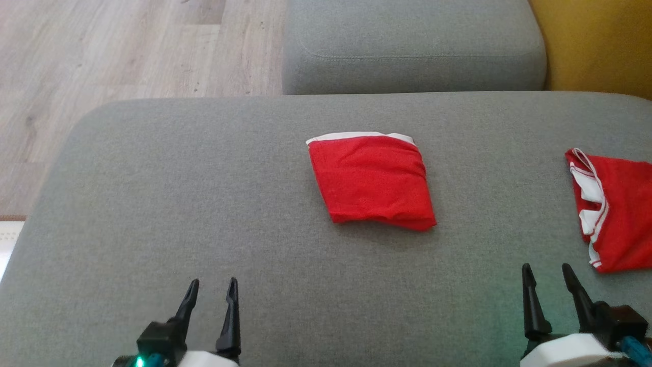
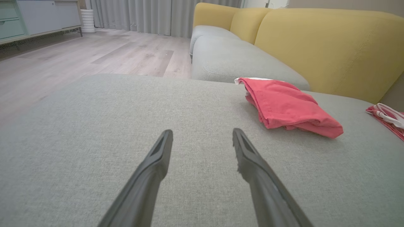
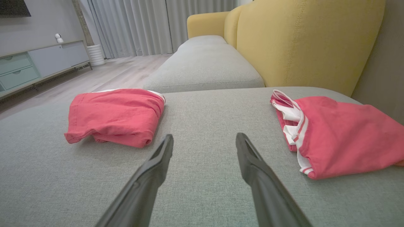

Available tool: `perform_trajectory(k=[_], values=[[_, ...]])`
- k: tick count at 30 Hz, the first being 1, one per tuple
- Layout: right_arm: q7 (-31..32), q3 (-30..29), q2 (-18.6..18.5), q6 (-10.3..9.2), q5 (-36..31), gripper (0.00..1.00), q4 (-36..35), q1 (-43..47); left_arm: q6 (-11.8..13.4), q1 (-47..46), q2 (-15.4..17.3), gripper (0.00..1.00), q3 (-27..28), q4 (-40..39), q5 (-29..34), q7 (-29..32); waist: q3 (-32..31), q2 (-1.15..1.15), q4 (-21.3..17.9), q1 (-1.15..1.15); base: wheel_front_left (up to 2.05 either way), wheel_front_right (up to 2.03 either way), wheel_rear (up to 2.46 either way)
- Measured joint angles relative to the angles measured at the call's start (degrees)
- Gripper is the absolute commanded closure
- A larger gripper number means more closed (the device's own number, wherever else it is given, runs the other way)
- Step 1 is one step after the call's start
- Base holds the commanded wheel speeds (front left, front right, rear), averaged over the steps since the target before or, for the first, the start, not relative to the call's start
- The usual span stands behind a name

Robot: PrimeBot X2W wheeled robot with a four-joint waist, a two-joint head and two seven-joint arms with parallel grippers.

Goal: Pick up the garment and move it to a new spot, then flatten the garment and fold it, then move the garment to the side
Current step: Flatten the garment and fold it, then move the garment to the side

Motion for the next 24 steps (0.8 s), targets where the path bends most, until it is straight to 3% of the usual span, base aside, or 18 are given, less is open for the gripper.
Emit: perform_trajectory(k=[17, 24], values=[[0.3, 0.1, 0.1, 0.00, -0.2, 0.00, 0.4, -0.9, -0.4, 0.9, 0.0, 0.00, 0.6, -0.3, 0.4, 0.0, 1.2, 0.00, 1.6, 0.00, 0.00, 0.00, 0.00], [9.0, 1.7, -1.1, 0.00, 5.4, 0.00, -4.9, -10.1, 0.0, 0.1, 0.0, 0.00, -0.9, -0.9, 0.4, 0.0, 4.2, 0.00, 1.9, 0.00, 0.00, 0.00, 0.00]])
